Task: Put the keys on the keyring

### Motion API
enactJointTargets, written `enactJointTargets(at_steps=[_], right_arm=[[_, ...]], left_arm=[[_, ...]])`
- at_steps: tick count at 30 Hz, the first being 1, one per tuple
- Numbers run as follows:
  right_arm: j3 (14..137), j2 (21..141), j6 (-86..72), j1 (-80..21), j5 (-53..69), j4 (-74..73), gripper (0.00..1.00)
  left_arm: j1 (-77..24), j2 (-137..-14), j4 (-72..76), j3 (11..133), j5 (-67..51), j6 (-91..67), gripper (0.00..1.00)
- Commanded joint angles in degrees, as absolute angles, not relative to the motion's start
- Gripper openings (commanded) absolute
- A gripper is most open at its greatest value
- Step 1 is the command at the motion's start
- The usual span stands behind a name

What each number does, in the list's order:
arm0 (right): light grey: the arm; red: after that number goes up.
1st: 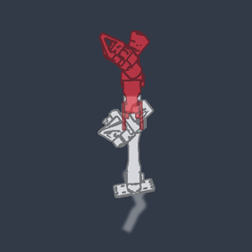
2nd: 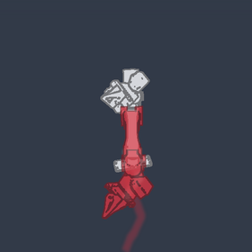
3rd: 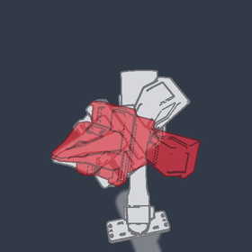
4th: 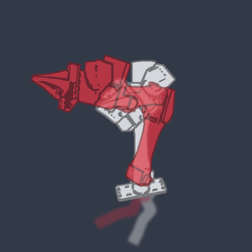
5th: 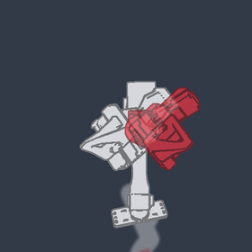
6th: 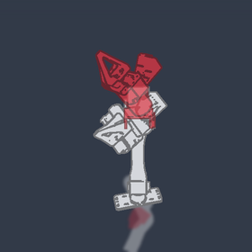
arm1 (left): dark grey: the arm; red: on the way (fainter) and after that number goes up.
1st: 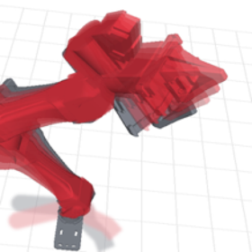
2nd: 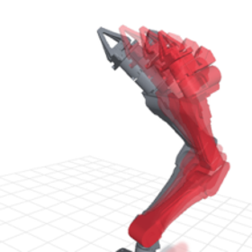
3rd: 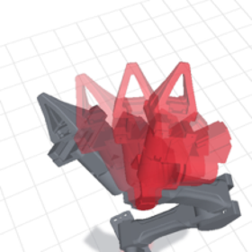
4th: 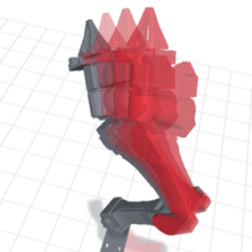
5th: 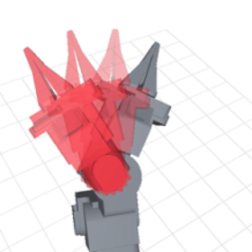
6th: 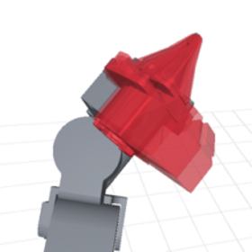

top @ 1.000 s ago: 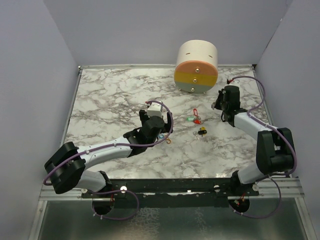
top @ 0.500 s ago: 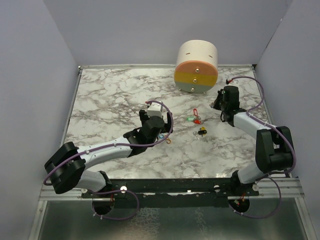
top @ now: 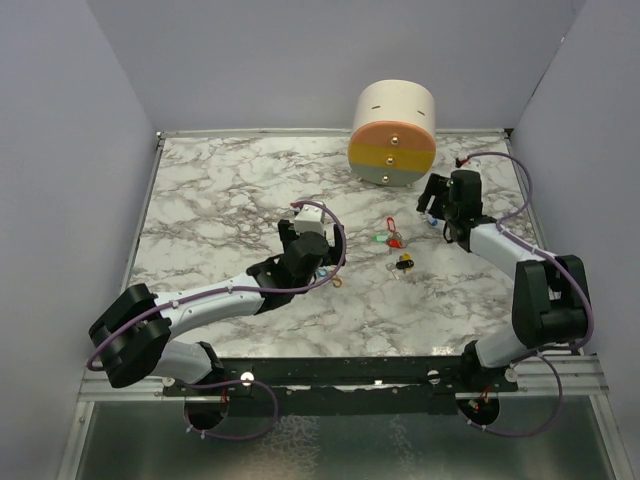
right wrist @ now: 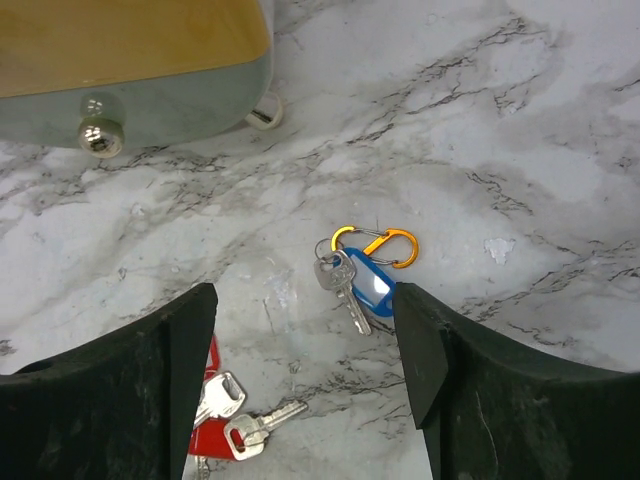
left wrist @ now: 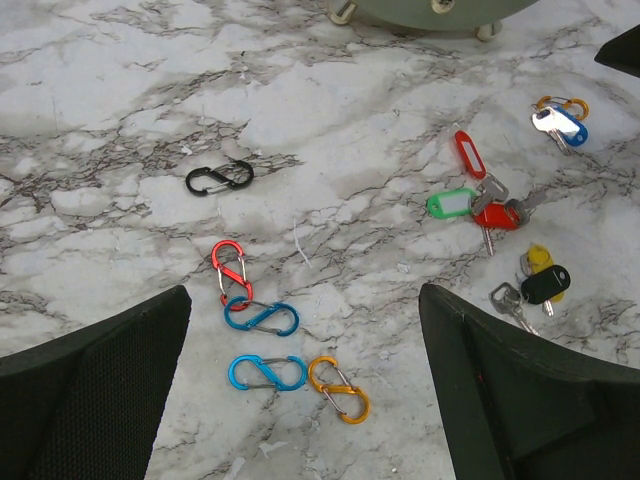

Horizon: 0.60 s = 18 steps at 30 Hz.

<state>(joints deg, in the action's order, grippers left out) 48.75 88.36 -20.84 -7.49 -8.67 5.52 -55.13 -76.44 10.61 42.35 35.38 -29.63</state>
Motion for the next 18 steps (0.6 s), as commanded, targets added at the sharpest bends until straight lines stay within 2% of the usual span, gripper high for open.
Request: enactJointTargets(at_steps=[1, 8, 18], right_arm=[[46.2, 83.2, -21.4, -8.2, -4.0, 3.4, 0.72], [37.3, 74.4, -24.2, -15.3, -3.3, 0.1, 0.72], [31.1, 71.1, -27.5, -16.5, -0.7, -0.6, 0.57]], left_arm=[[-54.8, -76.0, 11.6, 41.8, 36.2, -29.5, 0.99], [-54.9, -77.0, 11.7, 42.2, 35.9, -29.8, 0.99], [-54.9, -77.6, 12.3, 42.0, 35.5, -30.1, 0.99]])
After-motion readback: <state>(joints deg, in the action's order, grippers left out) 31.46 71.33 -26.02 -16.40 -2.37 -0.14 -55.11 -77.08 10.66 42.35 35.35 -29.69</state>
